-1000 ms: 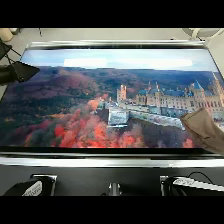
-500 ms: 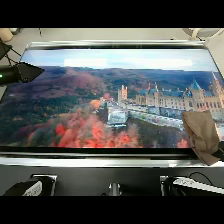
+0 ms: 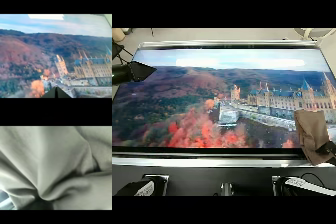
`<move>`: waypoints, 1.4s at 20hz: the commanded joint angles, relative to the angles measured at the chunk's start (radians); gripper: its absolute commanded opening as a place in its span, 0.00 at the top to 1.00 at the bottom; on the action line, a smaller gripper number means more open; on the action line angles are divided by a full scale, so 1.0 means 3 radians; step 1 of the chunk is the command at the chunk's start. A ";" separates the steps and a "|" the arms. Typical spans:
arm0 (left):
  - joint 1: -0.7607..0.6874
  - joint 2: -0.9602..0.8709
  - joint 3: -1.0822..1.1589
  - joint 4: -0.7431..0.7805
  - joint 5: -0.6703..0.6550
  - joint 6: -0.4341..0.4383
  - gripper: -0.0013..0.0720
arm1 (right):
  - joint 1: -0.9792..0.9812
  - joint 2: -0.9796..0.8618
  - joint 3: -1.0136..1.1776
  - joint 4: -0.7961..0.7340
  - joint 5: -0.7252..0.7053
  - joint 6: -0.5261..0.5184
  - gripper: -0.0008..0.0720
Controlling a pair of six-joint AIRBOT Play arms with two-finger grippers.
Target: Fold the shirts.
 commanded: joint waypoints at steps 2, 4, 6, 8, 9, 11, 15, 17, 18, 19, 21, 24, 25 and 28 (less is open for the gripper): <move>0.0003 -0.0003 -0.0001 0.0000 0.0191 0.0000 0.95 | -0.0001 0.0173 0.0402 -0.0005 0.0076 -0.0142 0.12; 0.0003 -0.0028 -0.0001 0.0000 0.0334 0.0000 0.95 | 0.0000 0.0240 0.0917 0.0022 0.0114 -0.0125 0.12; 0.0001 -0.0088 0.0000 0.0000 0.0381 -0.0003 0.95 | 0.0008 0.0251 0.1564 0.0179 0.0029 -0.0123 0.12; -0.0028 -0.0179 0.0004 0.0029 0.0468 -0.0001 0.95 | 0.0196 0.0254 0.2201 0.0340 -0.0251 -0.0403 0.12; -0.0075 -0.0240 0.0038 0.0165 0.0511 -0.0018 0.95 | 0.0413 0.0270 0.2454 0.0338 -0.0411 -0.0568 0.13; -0.0270 -0.0453 0.0261 0.1031 0.0470 -0.0443 0.96 | 0.0954 0.0317 0.2670 0.0328 -0.0617 -0.0701 0.13; -0.0674 -0.0856 0.0516 0.2960 0.0052 -0.1399 0.91 | 0.2293 0.0146 0.2589 -0.0389 -0.0010 -0.0313 0.13; -0.0675 -0.1020 0.0465 0.2894 -0.0421 -0.1418 0.07 | 0.2712 -0.0088 0.2544 -0.0390 0.0561 -0.0278 0.13; -0.0676 -0.1092 0.0388 0.2846 -0.0746 -0.1403 0.04 | 0.2856 -0.0200 0.2534 -0.0295 0.0767 -0.0280 0.13; -0.0679 -0.1108 0.0230 0.2759 -0.0862 -0.1307 0.04 | 0.2982 -0.0263 0.2497 -0.0258 0.0863 -0.0278 0.13; -0.0680 -0.1003 -0.0203 0.2579 -0.0673 -0.1275 0.04 | 0.3151 -0.0263 0.2347 -0.0261 0.0827 -0.0202 0.13; -0.0678 -0.0968 -0.0387 0.2564 -0.0441 -0.1363 0.04 | 0.3222 -0.0259 0.2118 -0.0259 0.0815 0.0009 0.06; -0.0678 -0.0968 -0.0380 0.2564 -0.0421 -0.1362 0.05 | 0.3222 -0.0259 0.2070 -0.0259 0.0816 0.0039 0.06; -0.0678 -0.0968 -0.0374 0.2565 -0.0409 -0.1354 0.05 | 0.3222 -0.0259 0.2056 -0.0261 0.0865 0.0050 0.07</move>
